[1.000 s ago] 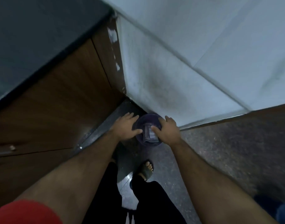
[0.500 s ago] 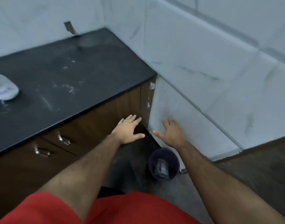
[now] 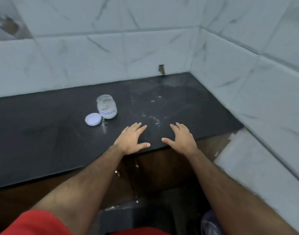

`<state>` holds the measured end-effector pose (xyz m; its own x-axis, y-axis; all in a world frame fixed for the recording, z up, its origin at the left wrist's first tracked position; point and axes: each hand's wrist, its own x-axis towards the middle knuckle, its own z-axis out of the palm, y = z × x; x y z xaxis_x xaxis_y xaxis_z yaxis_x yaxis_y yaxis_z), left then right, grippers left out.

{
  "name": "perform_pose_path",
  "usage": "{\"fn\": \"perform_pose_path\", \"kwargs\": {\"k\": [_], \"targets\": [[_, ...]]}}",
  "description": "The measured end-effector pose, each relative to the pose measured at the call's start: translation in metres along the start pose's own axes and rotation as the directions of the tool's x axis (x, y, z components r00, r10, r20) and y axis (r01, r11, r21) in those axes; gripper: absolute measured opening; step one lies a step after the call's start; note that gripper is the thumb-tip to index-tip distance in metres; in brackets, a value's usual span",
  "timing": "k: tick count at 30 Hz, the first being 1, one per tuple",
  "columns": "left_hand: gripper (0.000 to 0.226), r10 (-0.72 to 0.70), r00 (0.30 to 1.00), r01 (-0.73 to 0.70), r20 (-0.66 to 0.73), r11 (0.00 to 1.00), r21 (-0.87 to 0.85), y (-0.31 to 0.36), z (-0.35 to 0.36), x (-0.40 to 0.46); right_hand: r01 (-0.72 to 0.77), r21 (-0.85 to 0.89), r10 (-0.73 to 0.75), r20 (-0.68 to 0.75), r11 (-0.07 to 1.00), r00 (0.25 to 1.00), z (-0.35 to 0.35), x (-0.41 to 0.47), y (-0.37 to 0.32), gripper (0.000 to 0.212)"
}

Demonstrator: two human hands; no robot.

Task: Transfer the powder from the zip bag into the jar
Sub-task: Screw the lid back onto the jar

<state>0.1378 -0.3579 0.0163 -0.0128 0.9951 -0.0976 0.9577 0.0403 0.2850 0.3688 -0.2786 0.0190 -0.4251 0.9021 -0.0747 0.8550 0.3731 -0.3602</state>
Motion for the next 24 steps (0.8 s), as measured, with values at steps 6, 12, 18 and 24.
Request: {"fn": "perform_pose_path", "kwargs": {"k": [6,12,18,24], "targets": [[0.090,-0.202,0.979,0.201,-0.014,0.977,-0.069,-0.092,-0.027,-0.030,0.129,0.021,-0.130,0.082,0.991,0.988,0.035,0.052,-0.090,0.079],[0.089,-0.322,0.943,0.309,-0.085,0.941,-0.140,-0.138,-0.030,-0.037,0.218,0.057,-0.224,0.137,0.974,0.965,0.058,0.092,-0.133,0.074],[0.085,-0.458,0.880,0.428,-0.126,0.880,-0.204,-0.163,-0.030,-0.028,0.263,0.100,-0.277,0.170,0.960,0.946,0.071,0.140,-0.148,0.069],[0.080,-0.571,0.798,0.512,-0.190,0.810,-0.285,-0.179,-0.030,-0.006,0.249,0.210,-0.285,0.160,0.945,0.945,0.079,0.184,-0.148,0.066]]}}
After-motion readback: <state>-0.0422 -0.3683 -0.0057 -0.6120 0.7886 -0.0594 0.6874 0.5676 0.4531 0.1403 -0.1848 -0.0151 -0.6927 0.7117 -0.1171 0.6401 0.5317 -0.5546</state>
